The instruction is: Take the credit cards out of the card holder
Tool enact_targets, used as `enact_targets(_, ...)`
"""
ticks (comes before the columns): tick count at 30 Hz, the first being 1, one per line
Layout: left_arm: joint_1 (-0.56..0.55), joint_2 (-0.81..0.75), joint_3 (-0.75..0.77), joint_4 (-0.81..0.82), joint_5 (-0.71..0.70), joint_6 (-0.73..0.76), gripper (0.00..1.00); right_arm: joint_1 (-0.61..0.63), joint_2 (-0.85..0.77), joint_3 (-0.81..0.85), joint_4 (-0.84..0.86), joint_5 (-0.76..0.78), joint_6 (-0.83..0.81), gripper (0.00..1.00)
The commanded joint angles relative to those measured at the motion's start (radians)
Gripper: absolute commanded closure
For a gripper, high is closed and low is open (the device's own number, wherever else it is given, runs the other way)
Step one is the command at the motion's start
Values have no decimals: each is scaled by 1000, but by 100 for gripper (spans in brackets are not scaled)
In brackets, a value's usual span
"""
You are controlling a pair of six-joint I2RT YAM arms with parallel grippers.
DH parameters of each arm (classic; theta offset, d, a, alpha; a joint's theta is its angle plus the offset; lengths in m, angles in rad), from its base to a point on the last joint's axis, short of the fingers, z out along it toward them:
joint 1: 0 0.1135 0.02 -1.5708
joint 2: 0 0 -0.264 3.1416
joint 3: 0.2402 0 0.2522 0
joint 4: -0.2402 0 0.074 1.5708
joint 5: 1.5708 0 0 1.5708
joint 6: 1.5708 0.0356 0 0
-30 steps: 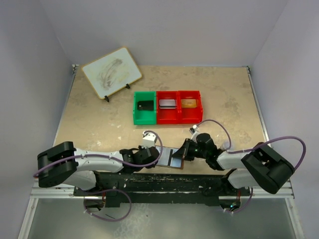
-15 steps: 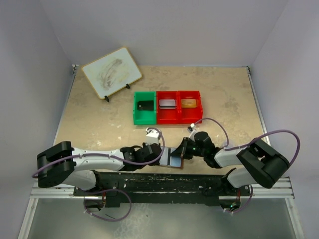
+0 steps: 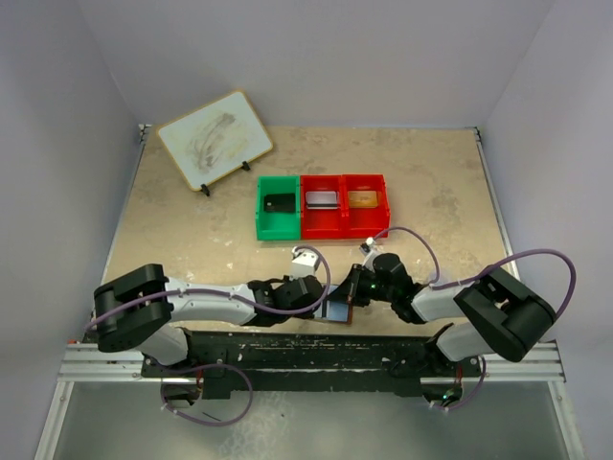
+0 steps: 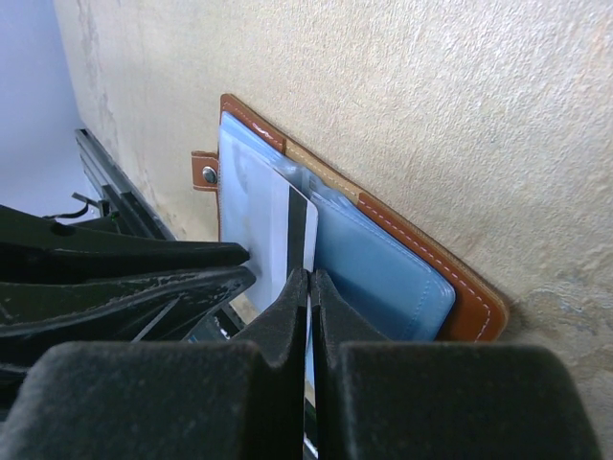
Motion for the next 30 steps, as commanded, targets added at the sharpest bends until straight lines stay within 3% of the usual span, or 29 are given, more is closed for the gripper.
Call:
enact_targets(1,-3,29,-3,38,33,-39,89,-3,1,0,-7,43,-24,100)
enact_targets(6,-3,37,-68,90,50,-86,94,-2,-17,-19,23,36,-6,98)
enact_targets(16,-3,31,-84,56,37,-78,99,0,34,-46,164,-8,44,74)
enact_targets(30,-4,15,-70,17,15,-70,100,16,162,-113,415,-11,139,73)
